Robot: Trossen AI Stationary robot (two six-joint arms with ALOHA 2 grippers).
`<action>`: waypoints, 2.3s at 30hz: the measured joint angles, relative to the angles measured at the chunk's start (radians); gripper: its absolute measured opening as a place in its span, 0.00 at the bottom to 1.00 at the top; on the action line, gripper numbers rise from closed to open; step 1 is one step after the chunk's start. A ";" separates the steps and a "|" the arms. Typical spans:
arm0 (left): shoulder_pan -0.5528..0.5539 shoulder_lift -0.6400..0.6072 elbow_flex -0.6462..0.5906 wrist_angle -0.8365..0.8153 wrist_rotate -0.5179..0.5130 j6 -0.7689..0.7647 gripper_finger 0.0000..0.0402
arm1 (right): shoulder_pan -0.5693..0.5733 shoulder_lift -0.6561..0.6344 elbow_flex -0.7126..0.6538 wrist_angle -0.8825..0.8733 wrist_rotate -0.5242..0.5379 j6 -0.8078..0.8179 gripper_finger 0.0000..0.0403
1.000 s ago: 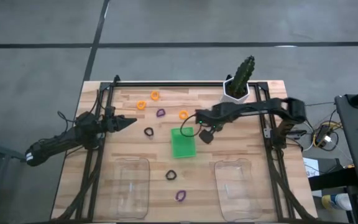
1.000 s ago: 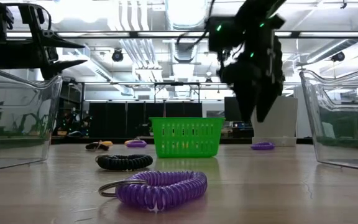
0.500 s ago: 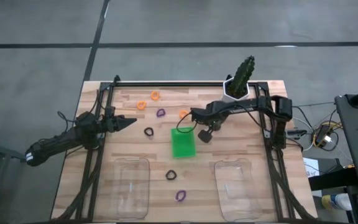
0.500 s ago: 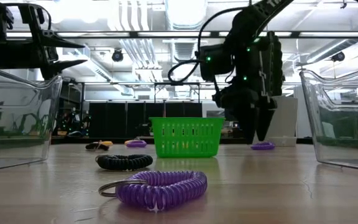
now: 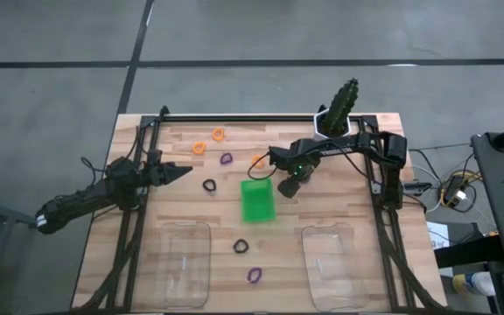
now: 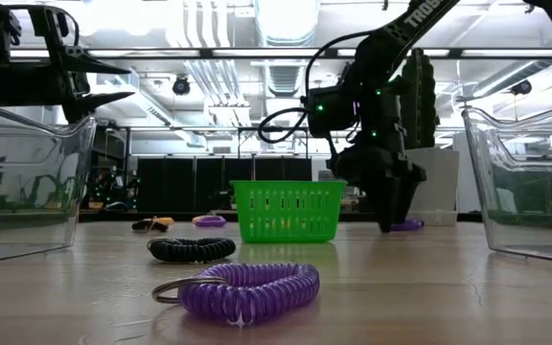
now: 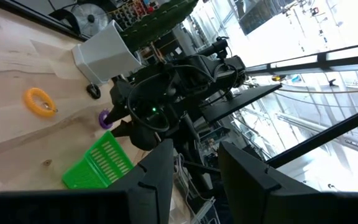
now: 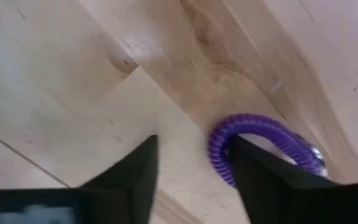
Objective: Sort spring keychains
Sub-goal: Put the middle purple spring keychain into the right transparent bin, then put the bottom purple spring keychain into the right transparent bin
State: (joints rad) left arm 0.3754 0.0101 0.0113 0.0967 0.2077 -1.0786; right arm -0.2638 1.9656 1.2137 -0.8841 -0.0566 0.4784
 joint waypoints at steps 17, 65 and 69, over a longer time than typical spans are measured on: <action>0.000 0.000 0.000 0.000 0.000 0.001 0.30 | 0.013 -0.179 0.022 -0.070 -0.027 0.063 0.02; 0.000 0.007 0.061 0.016 0.000 -0.200 0.30 | 0.801 -0.258 0.029 -0.155 -0.285 0.805 0.53; 0.000 0.007 0.077 0.017 0.002 -0.193 0.30 | 0.776 -0.296 0.090 -0.151 -0.249 0.826 0.52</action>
State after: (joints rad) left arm 0.3752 0.0171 0.0881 0.1136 0.2092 -1.2715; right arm 0.5125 1.6698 1.3034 -1.0348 -0.3059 1.3048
